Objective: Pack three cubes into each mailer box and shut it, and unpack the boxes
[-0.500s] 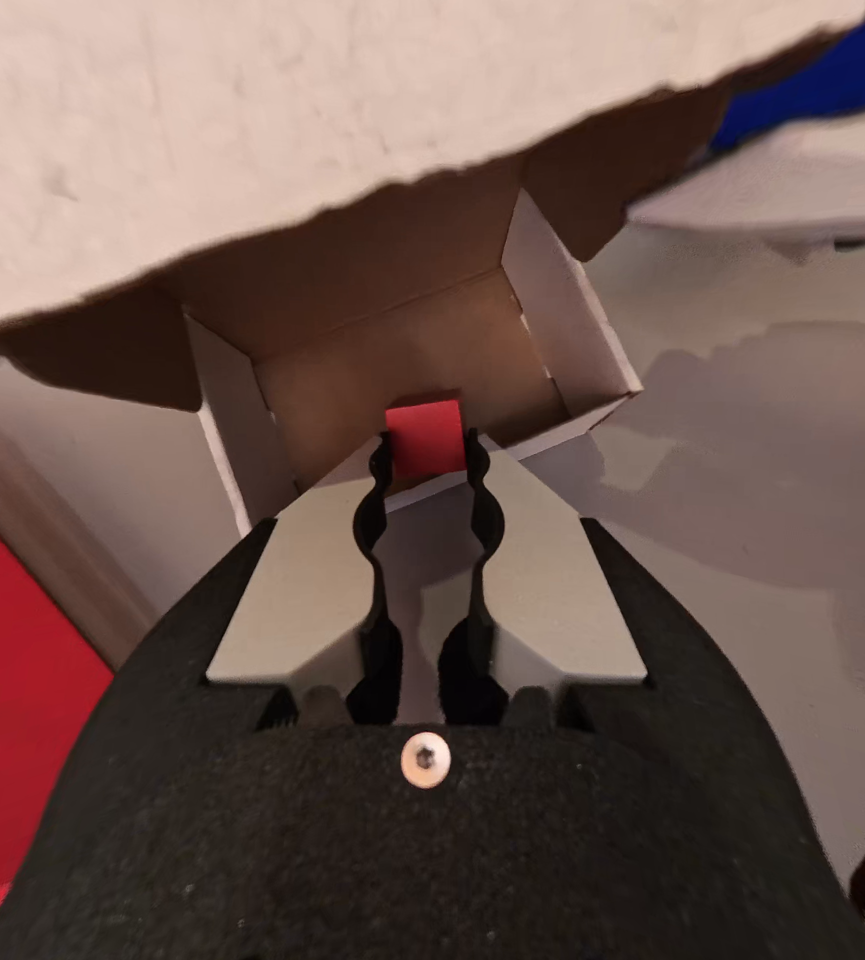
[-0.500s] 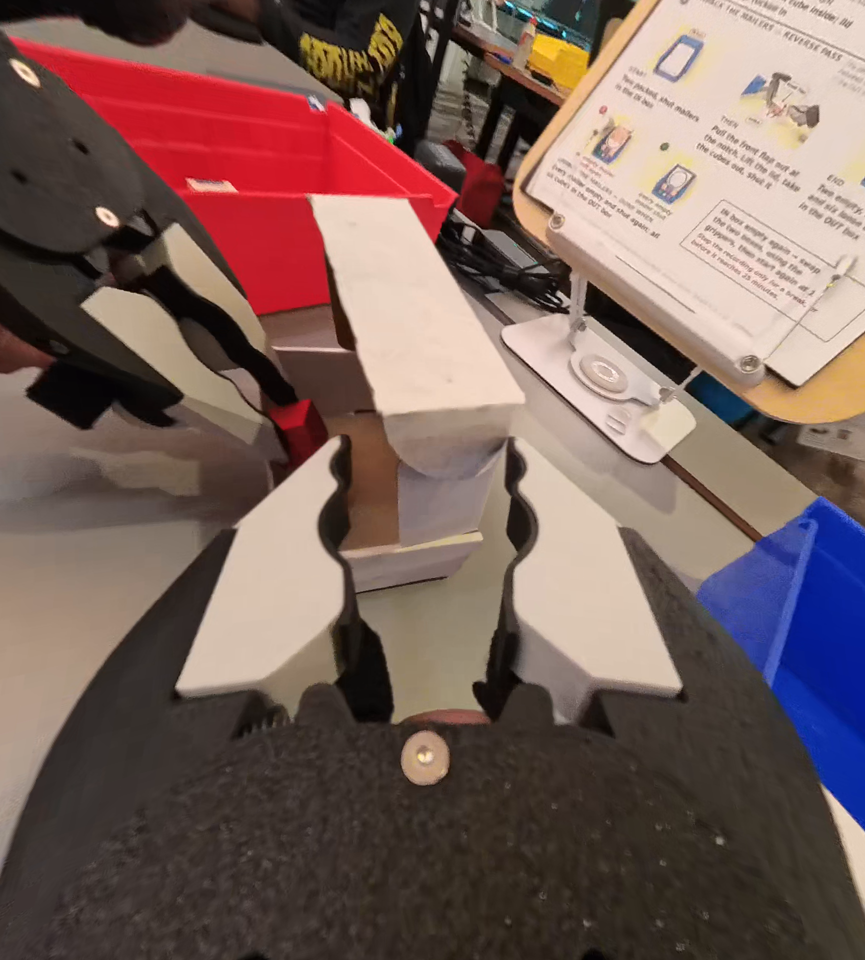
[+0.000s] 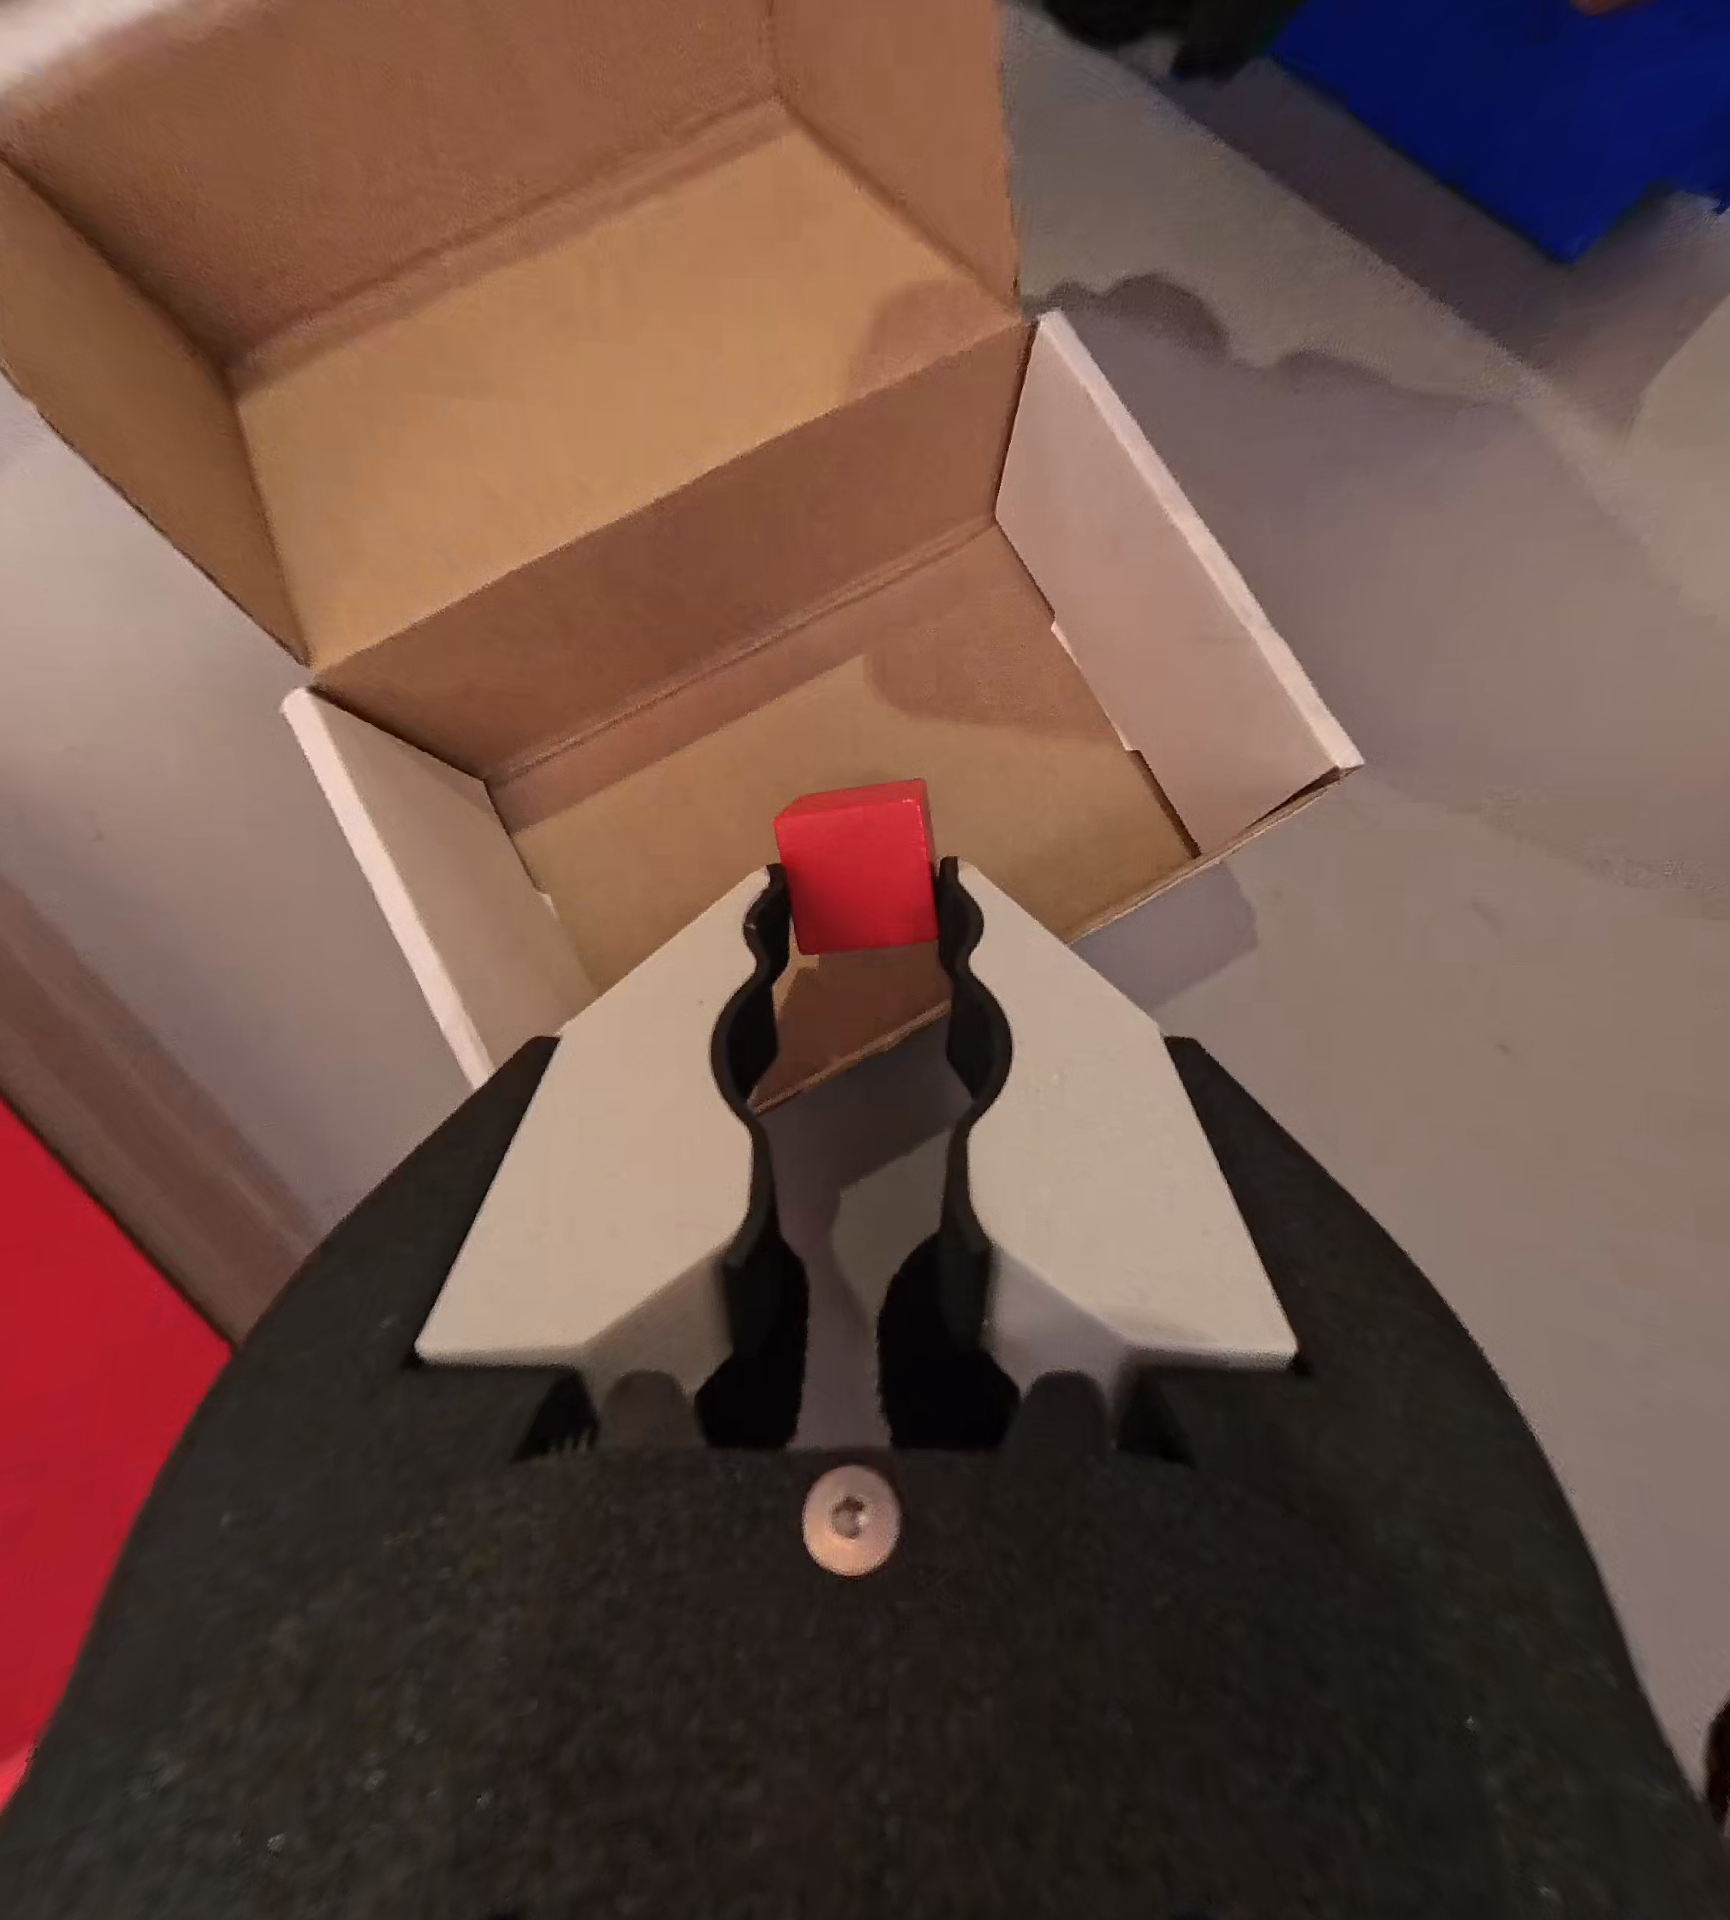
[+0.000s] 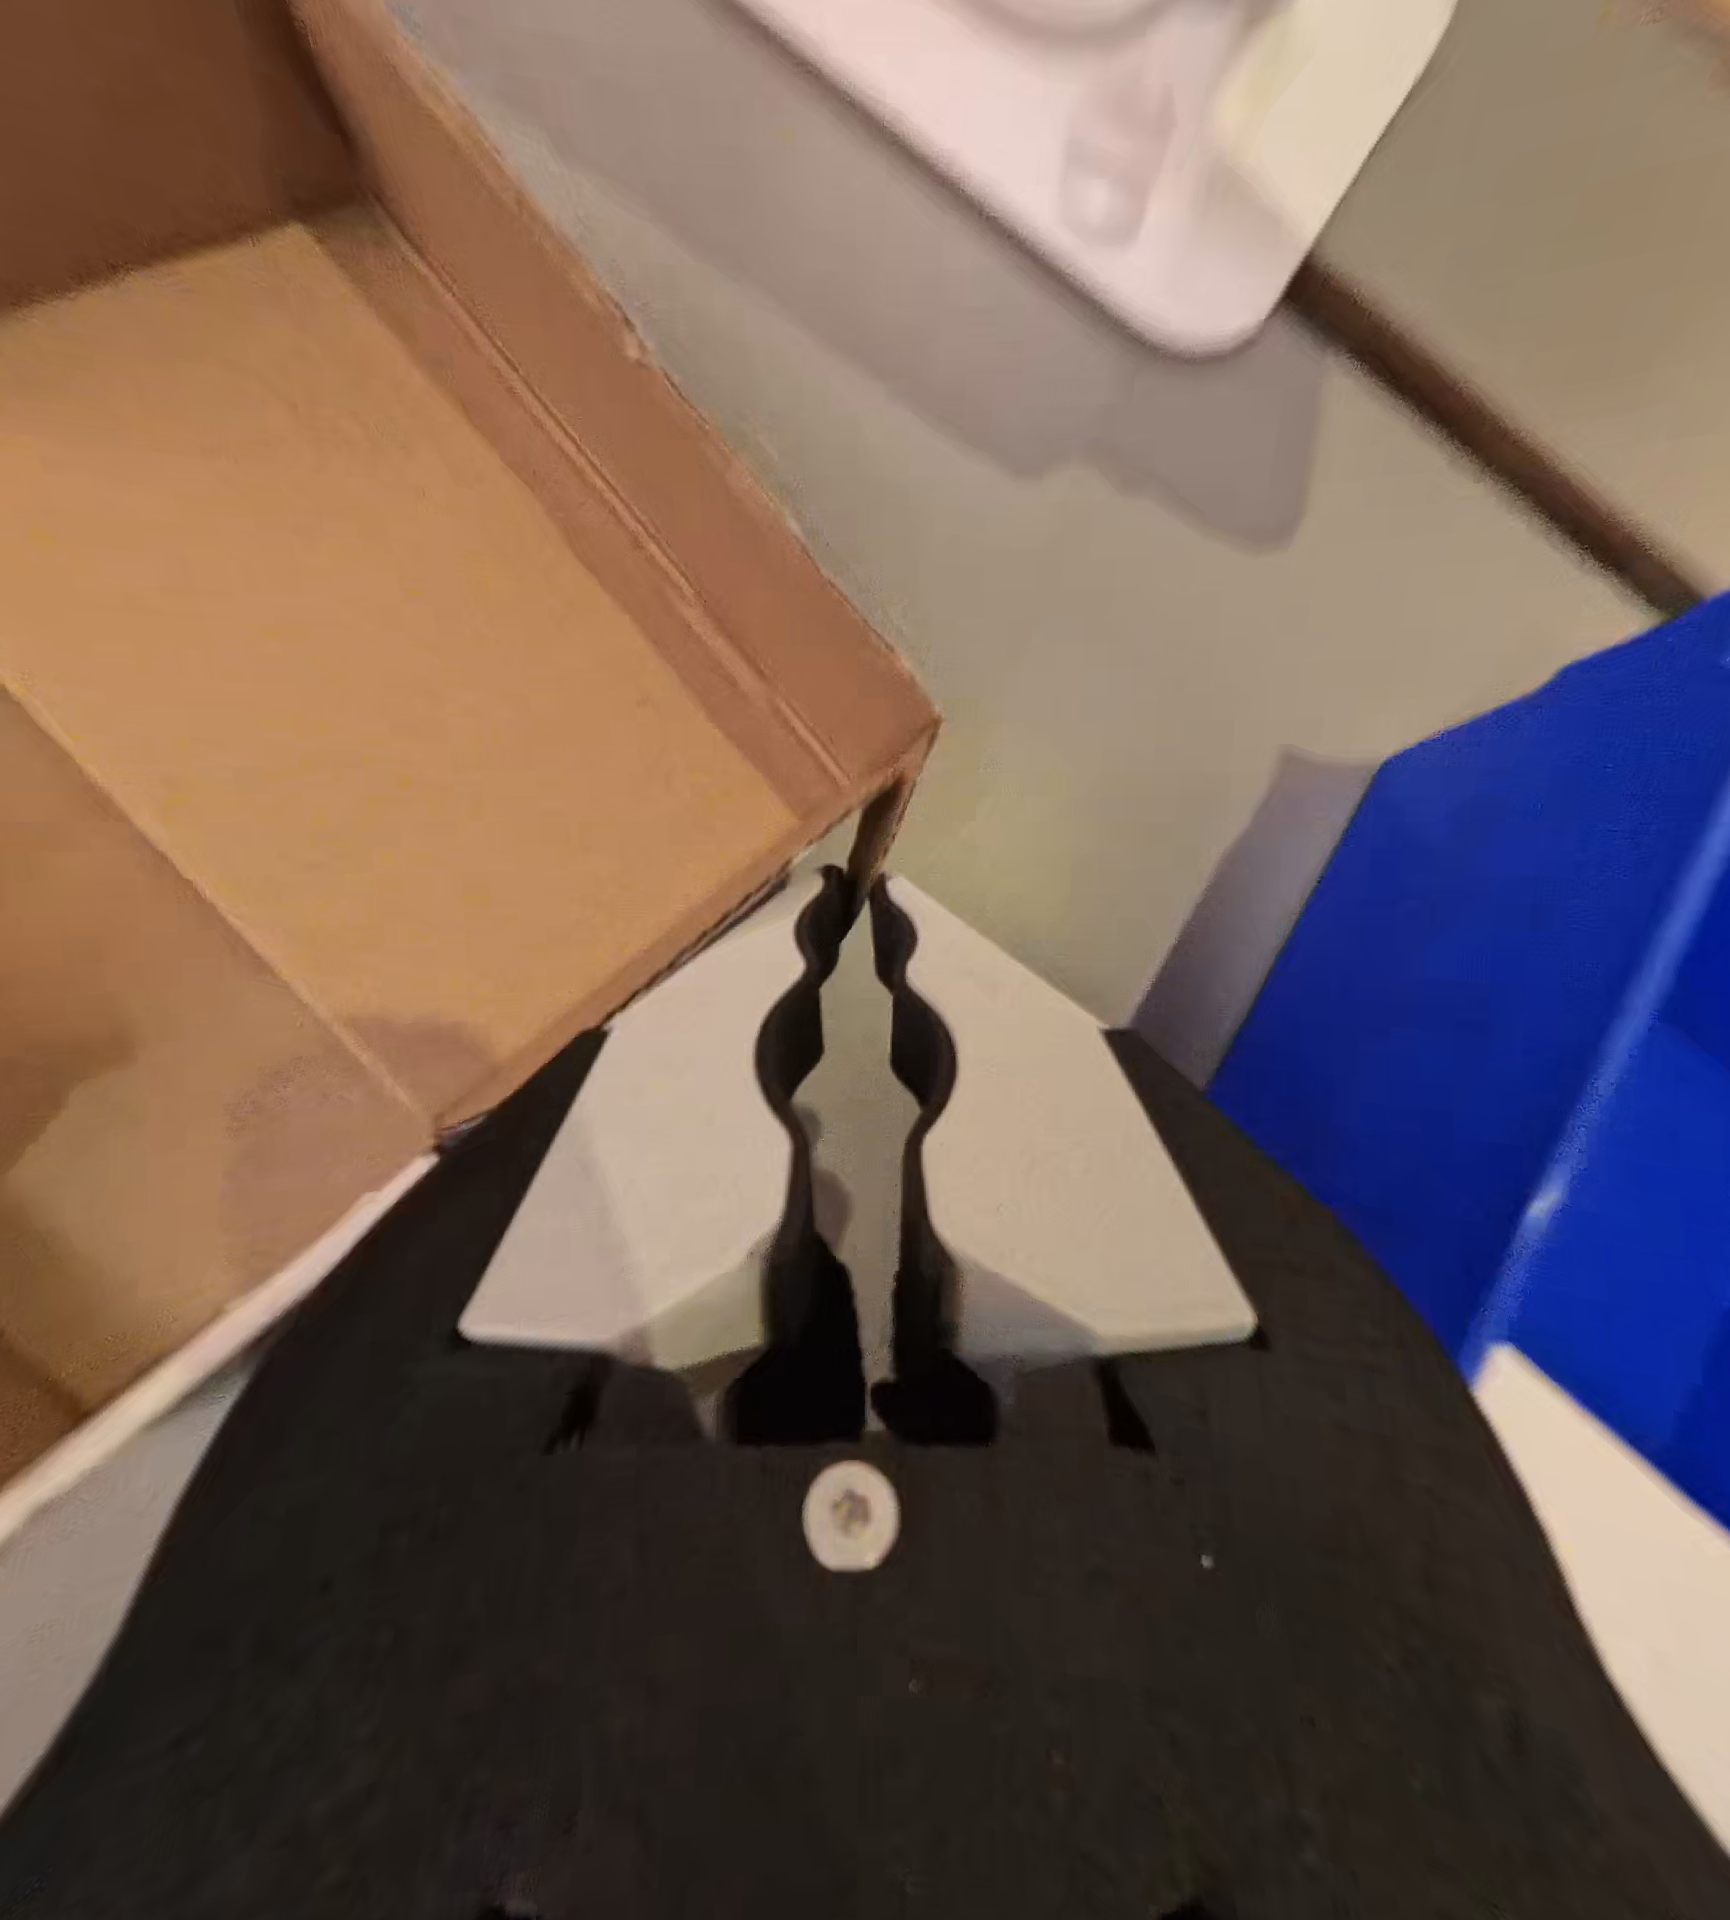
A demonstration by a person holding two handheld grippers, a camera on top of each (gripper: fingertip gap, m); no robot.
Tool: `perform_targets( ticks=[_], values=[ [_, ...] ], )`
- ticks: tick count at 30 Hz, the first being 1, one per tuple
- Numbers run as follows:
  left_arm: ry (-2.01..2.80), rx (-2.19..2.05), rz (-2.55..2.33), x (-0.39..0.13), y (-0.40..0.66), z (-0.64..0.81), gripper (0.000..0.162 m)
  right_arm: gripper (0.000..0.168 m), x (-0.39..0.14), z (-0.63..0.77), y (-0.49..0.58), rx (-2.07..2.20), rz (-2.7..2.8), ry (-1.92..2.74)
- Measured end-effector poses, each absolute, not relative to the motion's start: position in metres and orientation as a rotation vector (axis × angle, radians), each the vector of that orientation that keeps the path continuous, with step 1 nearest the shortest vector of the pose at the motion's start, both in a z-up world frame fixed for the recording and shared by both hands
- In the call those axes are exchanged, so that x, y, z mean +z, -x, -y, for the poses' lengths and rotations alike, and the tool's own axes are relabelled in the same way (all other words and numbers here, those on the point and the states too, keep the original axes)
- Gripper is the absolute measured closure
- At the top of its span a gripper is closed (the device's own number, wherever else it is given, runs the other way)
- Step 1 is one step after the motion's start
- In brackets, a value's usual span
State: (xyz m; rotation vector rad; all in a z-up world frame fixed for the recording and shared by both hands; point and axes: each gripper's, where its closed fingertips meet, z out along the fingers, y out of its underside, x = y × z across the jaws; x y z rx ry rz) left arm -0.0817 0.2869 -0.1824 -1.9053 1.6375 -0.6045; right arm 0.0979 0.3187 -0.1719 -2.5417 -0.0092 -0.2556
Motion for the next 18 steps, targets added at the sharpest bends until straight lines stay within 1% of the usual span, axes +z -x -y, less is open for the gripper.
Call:
perform_targets(
  ticks=[1, 5, 6, 7, 8, 10, 12, 14, 16, 18],
  values=[
    [1.900, -0.593, -1.639, -0.183, 0.082, -0.288, 0.137, 0.164, -0.180, -0.318, -0.094, -0.269, -0.027, 2.602],
    [1.885, -0.567, -1.635, -0.180, 0.083, -0.292, 0.137, 0.163, -0.197, -0.326, -0.087, -0.192, -0.098, 2.631],
    [1.889, -0.574, -1.634, -0.180, 0.084, -0.291, 0.137, 0.163, -0.195, -0.328, -0.090, -0.176, -0.122, 2.595],
    [1.893, -0.579, -1.635, -0.180, 0.084, -0.290, 0.137, 0.157, -0.187, -0.328, -0.095, -0.170, -0.157, 2.539],
    [1.894, -0.582, -1.637, -0.180, 0.085, -0.290, 0.137, 0.140, -0.175, -0.330, -0.095, -0.133, -0.183, 2.460],
    [1.895, -0.586, -1.642, -0.182, 0.085, -0.289, 0.137, 0.119, -0.138, -0.326, -0.091, -0.064, -0.184, 2.280],
    [1.894, -0.592, -1.639, -0.182, 0.084, -0.289, 0.137, 0.106, -0.097, -0.312, -0.074, 0.006, -0.115, 2.080],
    [1.893, -0.588, -1.641, -0.181, 0.085, -0.291, 0.137, 0.098, -0.073, -0.287, -0.045, 0.103, -0.016, 1.935],
    [1.892, -0.585, -1.639, -0.180, 0.086, -0.292, 0.137, 0.081, -0.079, -0.262, -0.012, 0.194, 0.094, 1.890],
    [1.897, -0.582, -1.638, -0.181, 0.087, -0.293, 0.137, 0.066, -0.099, -0.243, 0.018, 0.265, 0.216, 1.877]
  ],
)
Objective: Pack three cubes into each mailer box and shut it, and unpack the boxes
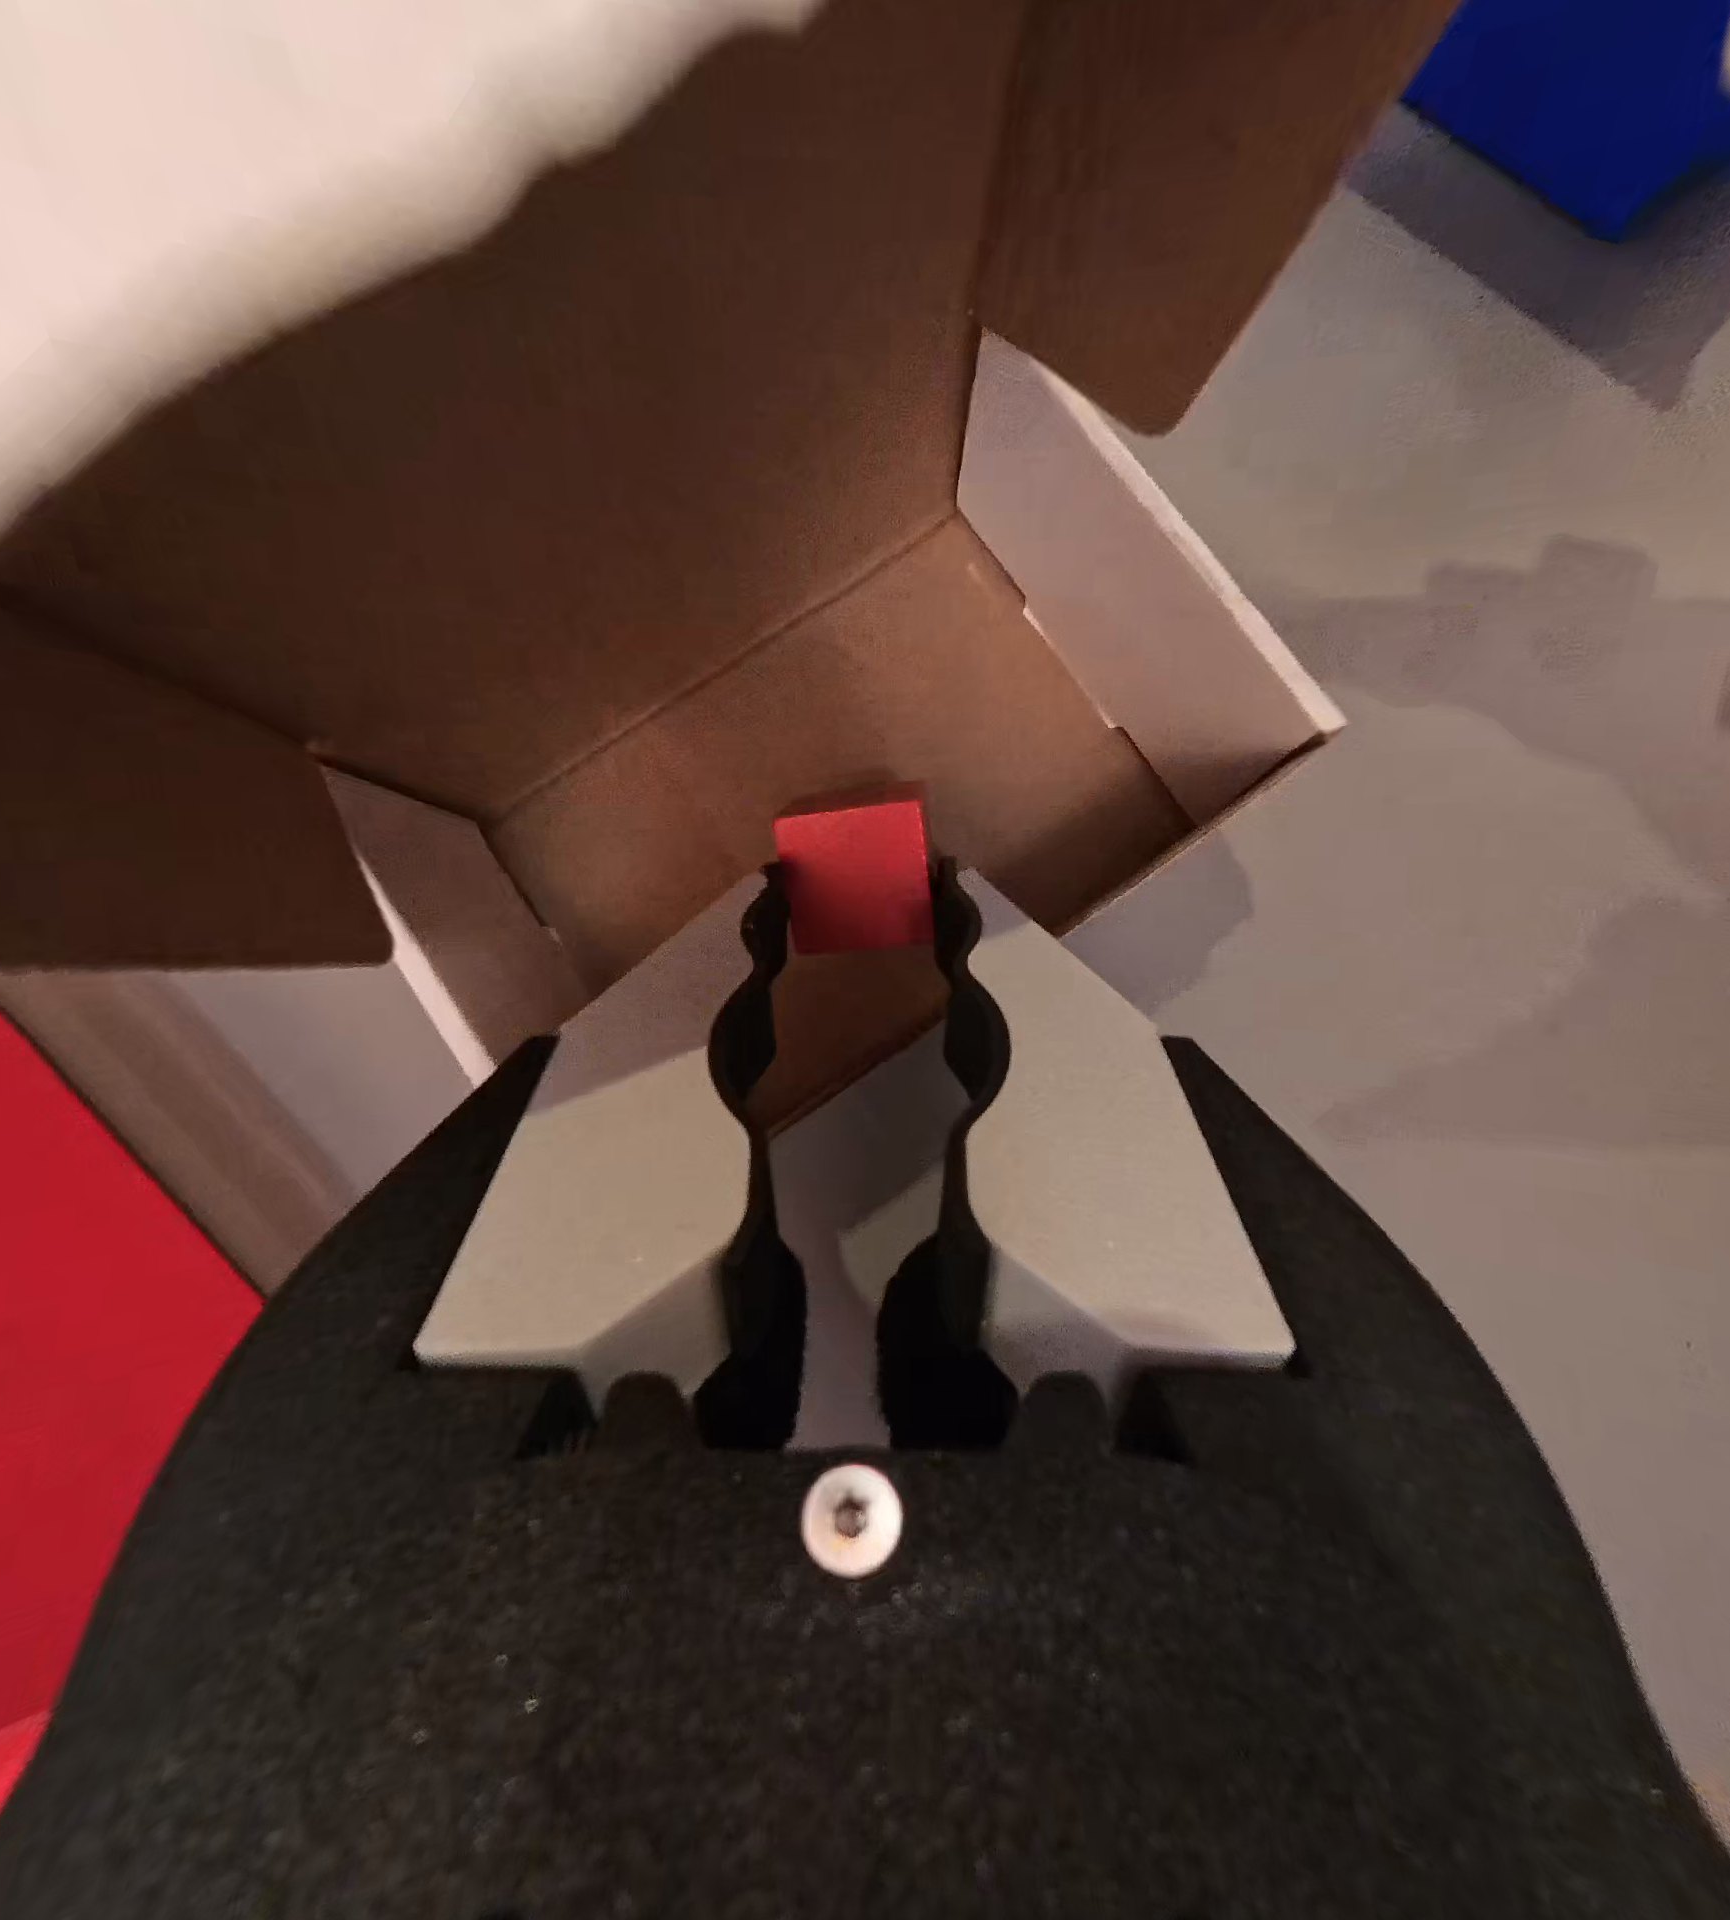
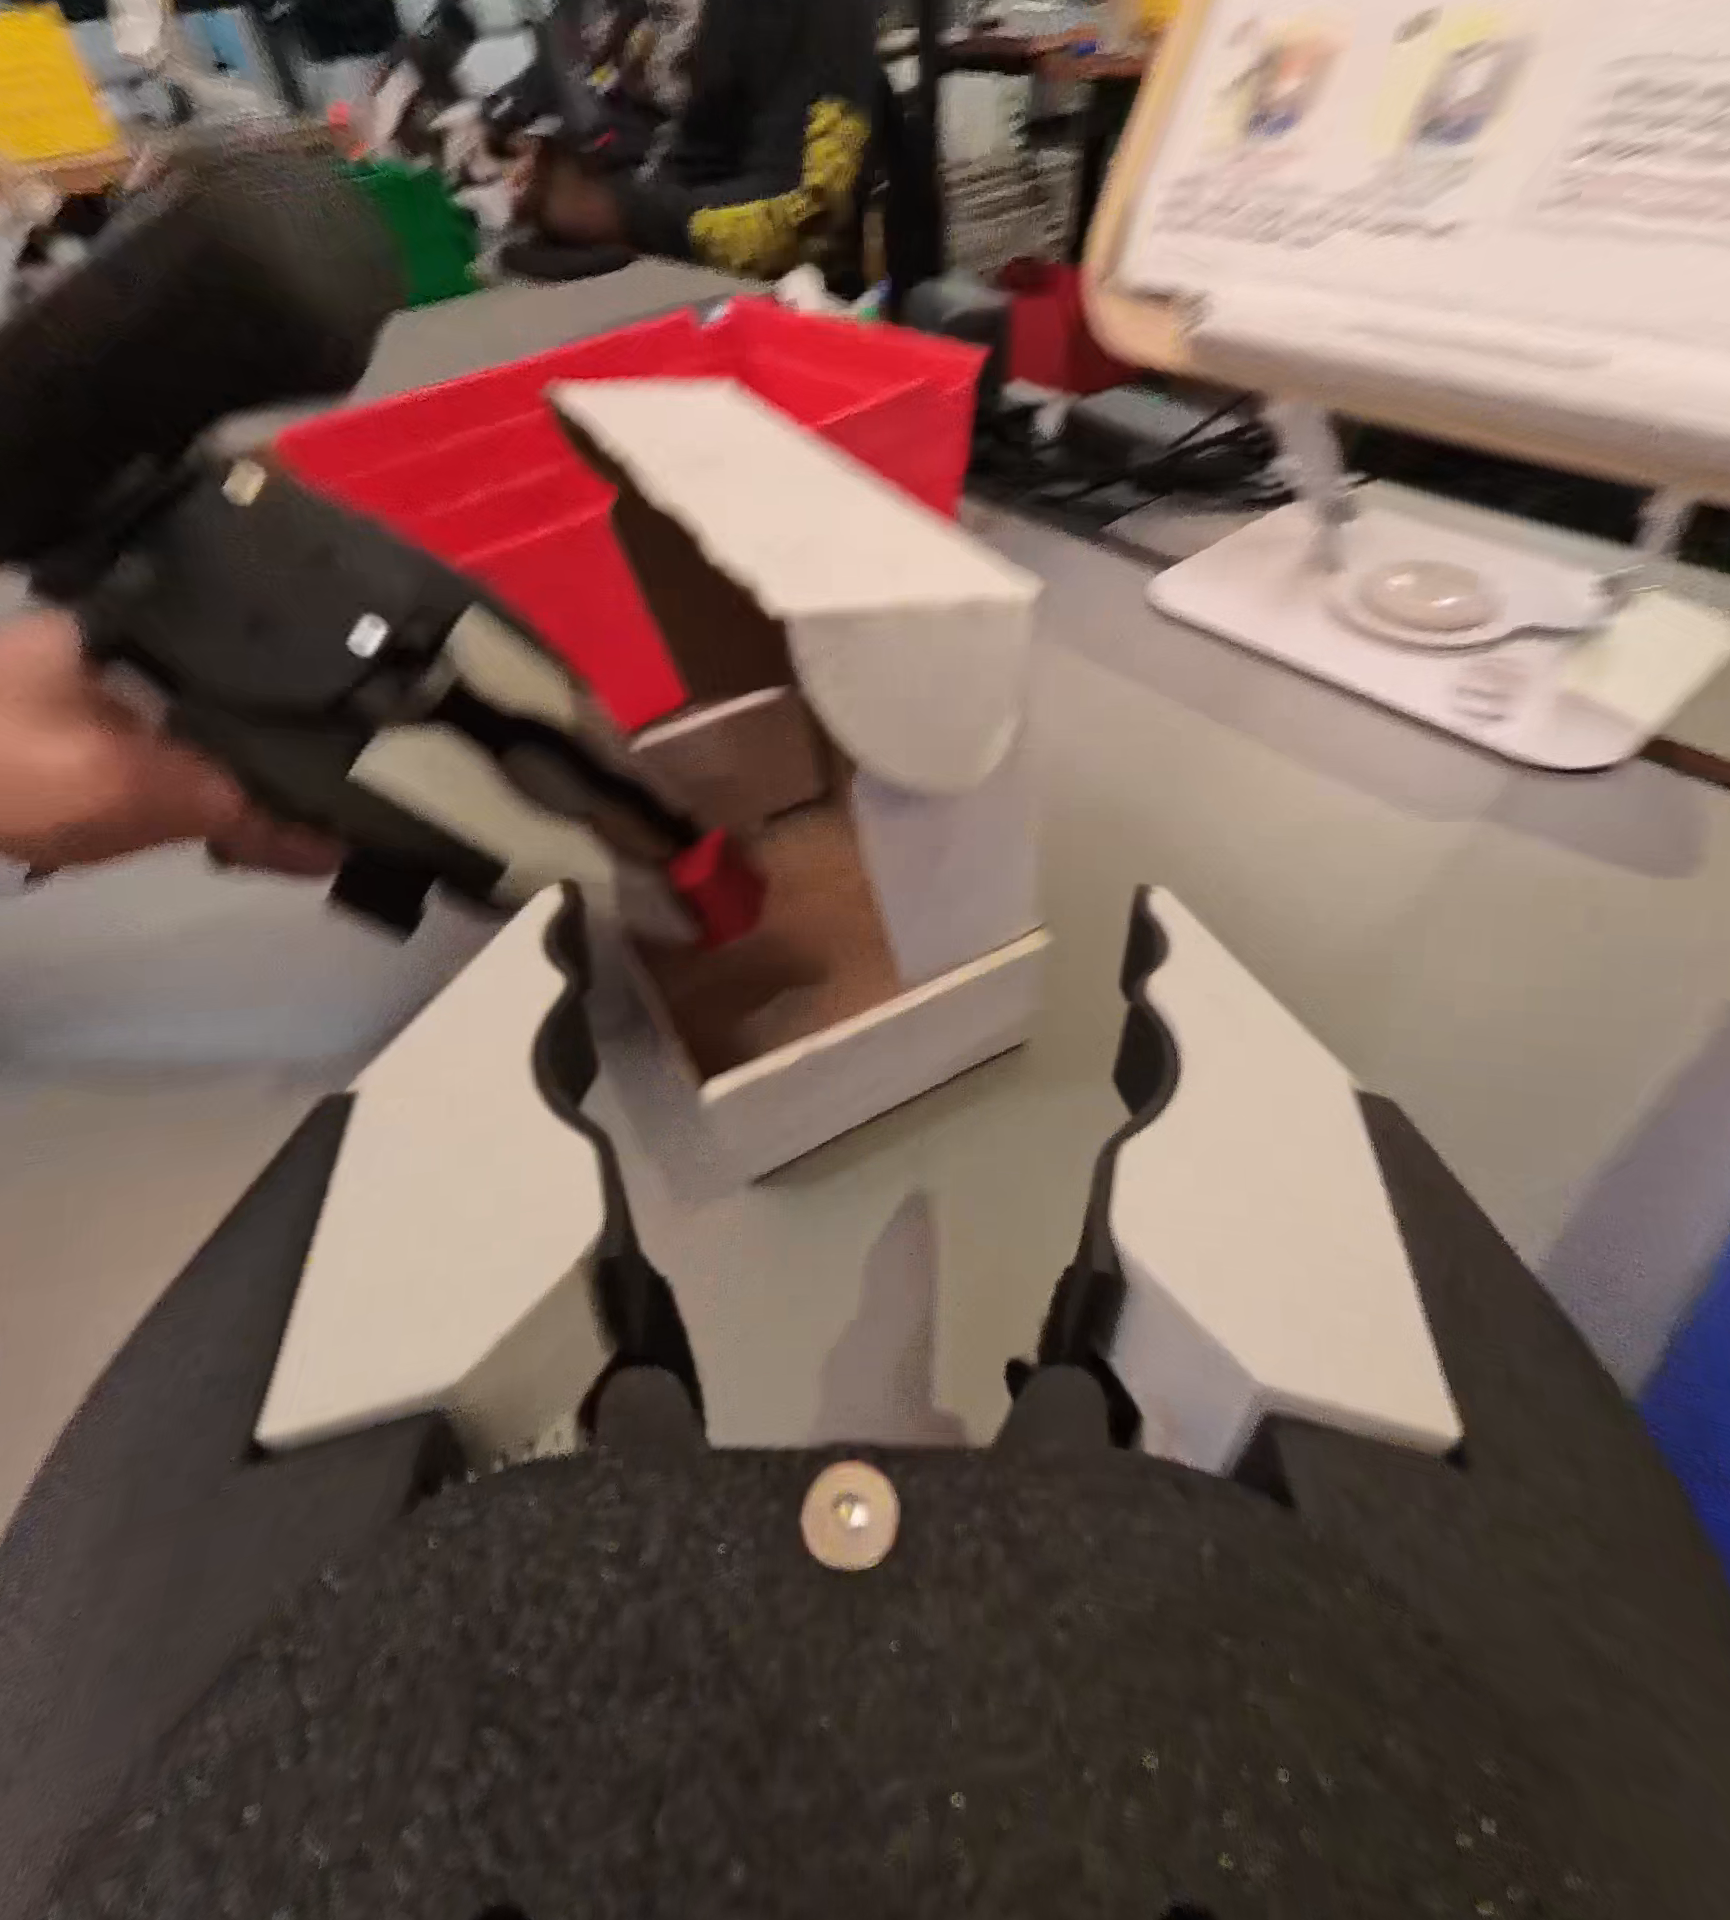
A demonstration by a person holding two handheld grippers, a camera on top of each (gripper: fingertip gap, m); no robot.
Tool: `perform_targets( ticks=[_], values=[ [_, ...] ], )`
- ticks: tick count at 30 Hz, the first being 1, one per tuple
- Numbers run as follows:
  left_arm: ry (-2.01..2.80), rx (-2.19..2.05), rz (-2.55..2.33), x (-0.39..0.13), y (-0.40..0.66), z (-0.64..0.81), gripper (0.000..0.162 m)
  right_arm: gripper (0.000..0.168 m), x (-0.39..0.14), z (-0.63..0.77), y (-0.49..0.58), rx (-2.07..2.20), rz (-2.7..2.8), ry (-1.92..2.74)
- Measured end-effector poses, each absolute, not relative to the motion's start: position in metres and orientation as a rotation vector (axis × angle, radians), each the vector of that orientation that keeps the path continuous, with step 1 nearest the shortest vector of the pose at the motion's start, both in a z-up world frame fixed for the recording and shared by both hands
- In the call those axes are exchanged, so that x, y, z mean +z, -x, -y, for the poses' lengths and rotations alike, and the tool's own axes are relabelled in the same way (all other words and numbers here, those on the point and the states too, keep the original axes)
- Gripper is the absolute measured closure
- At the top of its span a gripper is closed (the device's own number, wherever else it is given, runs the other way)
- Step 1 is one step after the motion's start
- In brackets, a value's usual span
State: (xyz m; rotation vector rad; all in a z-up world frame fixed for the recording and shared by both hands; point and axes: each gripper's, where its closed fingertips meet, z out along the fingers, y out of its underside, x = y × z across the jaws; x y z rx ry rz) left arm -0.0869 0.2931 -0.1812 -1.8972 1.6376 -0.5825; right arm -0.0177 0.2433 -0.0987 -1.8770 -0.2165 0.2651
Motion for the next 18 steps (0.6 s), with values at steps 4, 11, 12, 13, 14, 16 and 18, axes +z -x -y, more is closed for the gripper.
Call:
perform_targets(
  ticks=[4, 11, 12, 13, 14, 16, 18],
  values=[
    [1.894, -0.579, -1.646, -0.181, 0.085, -0.293, 0.137, 0.039, -0.152, -0.241, 0.041, 0.186, 0.431, 1.993],
    [1.898, -0.578, -1.653, -0.183, 0.087, -0.291, 0.137, 0.044, -0.165, -0.289, 0.042, 0.196, 0.502, 1.944],
    [1.903, -0.581, -1.645, -0.182, 0.087, -0.292, 0.137, 0.049, -0.168, -0.290, 0.045, 0.246, 0.498, 1.958],
    [1.902, -0.587, -1.641, -0.180, 0.087, -0.293, 0.137, 0.050, -0.169, -0.290, 0.045, 0.266, 0.476, 1.968],
    [1.902, -0.594, -1.644, -0.178, 0.086, -0.292, 0.137, 0.055, -0.169, -0.289, 0.045, 0.275, 0.474, 1.980],
    [1.901, -0.597, -1.646, -0.171, 0.081, -0.294, 0.137, 0.056, -0.170, -0.288, 0.044, 0.259, 0.483, 2.021],
    [1.917, -0.579, -1.673, -0.169, 0.074, -0.296, 0.138, 0.056, -0.170, -0.288, 0.045, 0.250, 0.477, 2.035]
  ],
)
